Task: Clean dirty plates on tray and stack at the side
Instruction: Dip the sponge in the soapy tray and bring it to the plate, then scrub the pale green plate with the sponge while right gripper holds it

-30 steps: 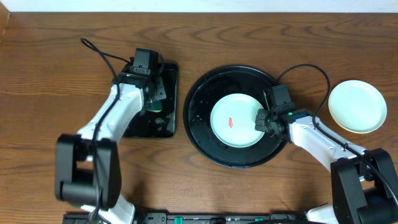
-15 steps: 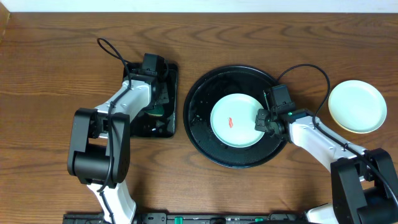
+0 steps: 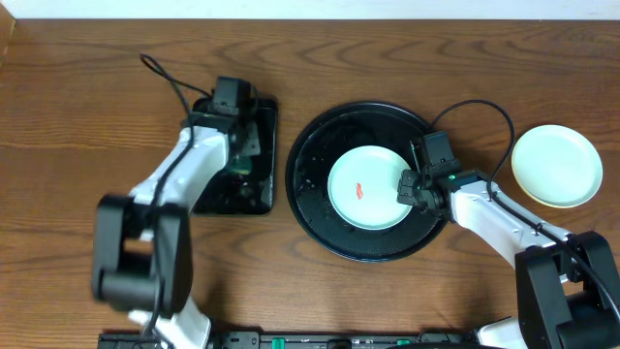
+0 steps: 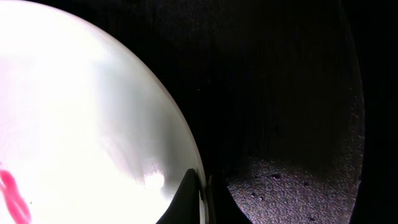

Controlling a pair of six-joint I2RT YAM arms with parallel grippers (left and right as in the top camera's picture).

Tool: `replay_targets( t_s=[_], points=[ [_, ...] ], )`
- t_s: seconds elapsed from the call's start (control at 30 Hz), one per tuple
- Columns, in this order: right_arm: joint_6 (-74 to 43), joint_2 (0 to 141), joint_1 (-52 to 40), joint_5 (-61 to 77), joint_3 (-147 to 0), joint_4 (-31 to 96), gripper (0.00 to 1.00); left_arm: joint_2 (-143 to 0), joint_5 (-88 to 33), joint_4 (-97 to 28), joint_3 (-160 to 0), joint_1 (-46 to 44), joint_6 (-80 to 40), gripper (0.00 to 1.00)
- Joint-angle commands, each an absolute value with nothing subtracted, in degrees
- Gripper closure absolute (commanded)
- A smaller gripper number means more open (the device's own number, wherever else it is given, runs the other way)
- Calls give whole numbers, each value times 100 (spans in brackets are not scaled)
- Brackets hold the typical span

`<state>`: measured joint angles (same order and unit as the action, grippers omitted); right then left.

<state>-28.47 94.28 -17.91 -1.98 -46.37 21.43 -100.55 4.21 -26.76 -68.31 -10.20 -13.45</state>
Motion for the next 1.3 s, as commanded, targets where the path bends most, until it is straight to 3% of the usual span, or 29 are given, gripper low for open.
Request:
replay_targets(
  t_s=[0.0, 0.27, 0.7, 0.87, 1.1, 1.27],
  points=[
    [-2751, 9638, -1772, -266, -4635, 2158, 99, -9338, -5, -2665, -7105, -1249, -1271, 92],
    [-2390, 9638, -1772, -259, -4635, 2143, 99, -9174, -895, -2438, -7096, -2316, -2102, 92],
    [-2397, 9638, -1772, -252, -4635, 2119, 99, -11089, -1306, -1068, -7094, -3938, -3607, 92],
    [-2397, 9638, -1772, -250, -4635, 2119, 99, -11590, -1109, -1024, -7094, -4021, -3400, 92],
    [-2397, 9638, -1772, -250, -4635, 2119, 99, -11646, 399, -1522, -7096, -3879, -2082, 92],
    [-2397, 9638, -1772, -252, -4635, 2161, 99, -11646, 1041, -1664, -7096, -3898, -1761, 92]
  ],
)
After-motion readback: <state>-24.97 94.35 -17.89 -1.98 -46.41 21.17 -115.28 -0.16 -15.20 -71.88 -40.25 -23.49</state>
